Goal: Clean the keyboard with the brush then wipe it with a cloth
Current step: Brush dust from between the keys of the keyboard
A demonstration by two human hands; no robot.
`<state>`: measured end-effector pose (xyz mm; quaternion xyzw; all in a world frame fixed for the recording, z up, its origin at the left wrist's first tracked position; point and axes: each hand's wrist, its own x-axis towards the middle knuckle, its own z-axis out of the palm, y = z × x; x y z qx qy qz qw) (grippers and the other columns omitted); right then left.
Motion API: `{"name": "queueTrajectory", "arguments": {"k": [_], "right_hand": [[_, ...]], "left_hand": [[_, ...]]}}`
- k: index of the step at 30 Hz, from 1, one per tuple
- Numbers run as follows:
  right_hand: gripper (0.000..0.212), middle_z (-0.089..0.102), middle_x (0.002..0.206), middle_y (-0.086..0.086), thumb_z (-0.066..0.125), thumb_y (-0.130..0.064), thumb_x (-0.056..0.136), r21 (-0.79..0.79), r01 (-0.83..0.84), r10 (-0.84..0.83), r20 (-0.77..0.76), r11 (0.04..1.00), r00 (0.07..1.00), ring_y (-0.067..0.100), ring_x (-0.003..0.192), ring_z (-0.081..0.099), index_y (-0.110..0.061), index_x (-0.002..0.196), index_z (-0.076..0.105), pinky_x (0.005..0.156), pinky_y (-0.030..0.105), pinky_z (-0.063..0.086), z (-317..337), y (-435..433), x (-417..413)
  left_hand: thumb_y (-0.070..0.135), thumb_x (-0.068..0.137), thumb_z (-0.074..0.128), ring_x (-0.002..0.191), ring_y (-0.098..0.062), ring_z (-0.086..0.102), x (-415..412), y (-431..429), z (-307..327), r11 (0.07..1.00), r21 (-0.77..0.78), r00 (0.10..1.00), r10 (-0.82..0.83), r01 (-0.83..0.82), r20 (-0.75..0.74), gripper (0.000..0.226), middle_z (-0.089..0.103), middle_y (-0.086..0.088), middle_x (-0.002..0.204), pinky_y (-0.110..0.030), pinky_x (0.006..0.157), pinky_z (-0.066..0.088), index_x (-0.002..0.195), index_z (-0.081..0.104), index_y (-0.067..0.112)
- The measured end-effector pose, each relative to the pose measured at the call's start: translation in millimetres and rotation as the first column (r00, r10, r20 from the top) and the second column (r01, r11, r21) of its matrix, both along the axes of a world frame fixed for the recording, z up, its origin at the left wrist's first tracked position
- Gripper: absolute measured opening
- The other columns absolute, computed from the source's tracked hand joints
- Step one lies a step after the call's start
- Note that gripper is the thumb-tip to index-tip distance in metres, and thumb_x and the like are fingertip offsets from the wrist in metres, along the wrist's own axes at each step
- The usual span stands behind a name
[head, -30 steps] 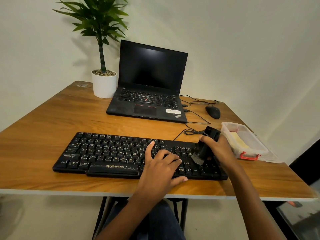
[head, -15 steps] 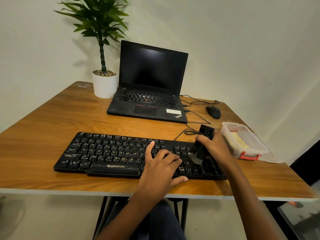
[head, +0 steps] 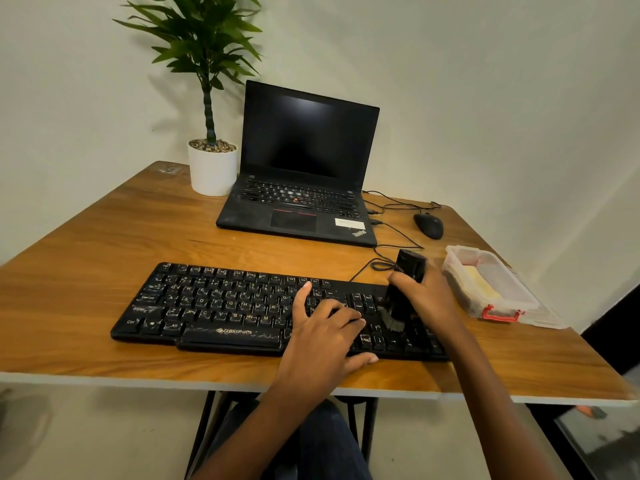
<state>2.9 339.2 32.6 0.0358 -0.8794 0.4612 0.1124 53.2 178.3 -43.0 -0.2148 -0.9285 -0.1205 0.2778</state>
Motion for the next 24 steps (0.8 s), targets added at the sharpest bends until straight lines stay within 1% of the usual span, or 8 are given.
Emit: {"name": "queueTrajectory", "arguments": {"k": [2,5,8,11,14,17,21,24], "right_hand": [[0.009,0.056,0.077,-0.005,0.062,-0.024,0.084,0.046,0.006,-0.006,-0.013,0.999,1.000,0.007,0.072,0.053,-0.022,0.083,0.053,0.068,0.028,0.047,0.4,-0.2,-4.7],[0.020,0.055,0.080,-0.009,0.062,-0.030,0.085,0.073,0.069,-0.060,-0.123,0.995,0.991,0.000,0.074,0.052,-0.015,0.097,0.054,0.060,0.014,0.041,-4.5,-4.4,-15.1],[0.022,0.053,0.077,-0.012,0.063,-0.029,0.086,0.047,0.092,-0.082,-0.182,0.995,0.980,-0.002,0.069,0.050,-0.013,0.097,0.052,0.053,0.005,0.038,-6.3,-9.4,-16.8],[0.016,0.054,0.077,-0.010,0.062,-0.027,0.086,0.054,0.070,-0.059,-0.176,0.996,0.983,0.000,0.070,0.052,-0.017,0.093,0.052,0.056,0.010,0.040,-7.8,-7.4,-9.5],[0.015,0.057,0.076,-0.004,0.062,-0.022,0.086,-0.001,0.018,-0.018,-0.102,1.000,0.995,0.009,0.069,0.057,-0.026,0.080,0.048,0.054,0.027,0.049,-8.2,-2.9,3.4],[0.015,0.059,0.078,0.002,0.061,-0.021,0.086,0.007,-0.015,0.015,-0.054,1.000,0.998,0.013,0.069,0.059,-0.023,0.078,0.049,0.048,0.026,0.048,-4.8,1.4,5.0],[0.014,0.059,0.080,-0.001,0.060,-0.026,0.087,0.081,0.024,-0.016,-0.099,0.996,0.995,0.014,0.072,0.058,-0.015,0.090,0.053,0.060,0.026,0.048,-3.7,-3.5,-10.6],[0.017,0.056,0.081,-0.005,0.061,-0.027,0.087,0.045,0.061,-0.054,-0.157,0.997,0.986,0.009,0.074,0.054,-0.016,0.095,0.051,0.064,0.020,0.045,-6.6,-11.3,-15.8]], "left_hand": [[0.065,0.078,0.031,0.095,-0.010,0.062,0.2,0.0,0.6,1.000,0.003,1.000,0.000,0.000,-0.003,0.055,0.067,0.017,0.097,-0.055,0.106,0.014,0.095,0.072,0.032],[0.065,0.078,0.032,0.095,-0.009,0.062,0.9,-0.3,0.3,1.000,0.000,1.000,0.001,-0.001,-0.007,0.055,0.067,0.017,0.097,-0.055,0.106,0.015,0.095,0.073,0.032],[0.065,0.078,0.032,0.095,-0.009,0.062,0.7,-0.2,0.0,1.000,0.001,1.000,0.000,0.000,-0.007,0.055,0.067,0.017,0.096,-0.056,0.106,0.016,0.095,0.073,0.032],[0.065,0.078,0.032,0.094,-0.009,0.063,0.0,0.0,0.3,1.000,0.006,1.000,0.002,-0.002,-0.015,0.055,0.067,0.017,0.096,-0.056,0.105,0.017,0.094,0.073,0.032],[0.065,0.078,0.033,0.095,-0.010,0.062,-0.3,-0.2,-0.6,1.000,0.013,1.000,-0.002,0.003,-0.020,0.055,0.068,0.017,0.096,-0.056,0.105,0.016,0.094,0.073,0.032],[0.065,0.078,0.032,0.096,-0.010,0.062,0.0,-0.3,-0.7,1.000,0.006,1.000,-0.002,0.002,-0.012,0.055,0.067,0.017,0.097,-0.056,0.105,0.016,0.095,0.073,0.032],[0.065,0.078,0.033,0.096,-0.010,0.062,0.6,-0.1,0.4,1.000,0.008,1.000,0.001,-0.001,-0.003,0.055,0.067,0.018,0.097,-0.056,0.105,0.016,0.095,0.072,0.032],[0.065,0.077,0.033,0.096,-0.010,0.062,0.5,-0.3,-0.3,1.000,0.009,1.000,0.000,0.000,0.001,0.054,0.067,0.018,0.097,-0.056,0.105,0.017,0.095,0.072,0.032]]}}
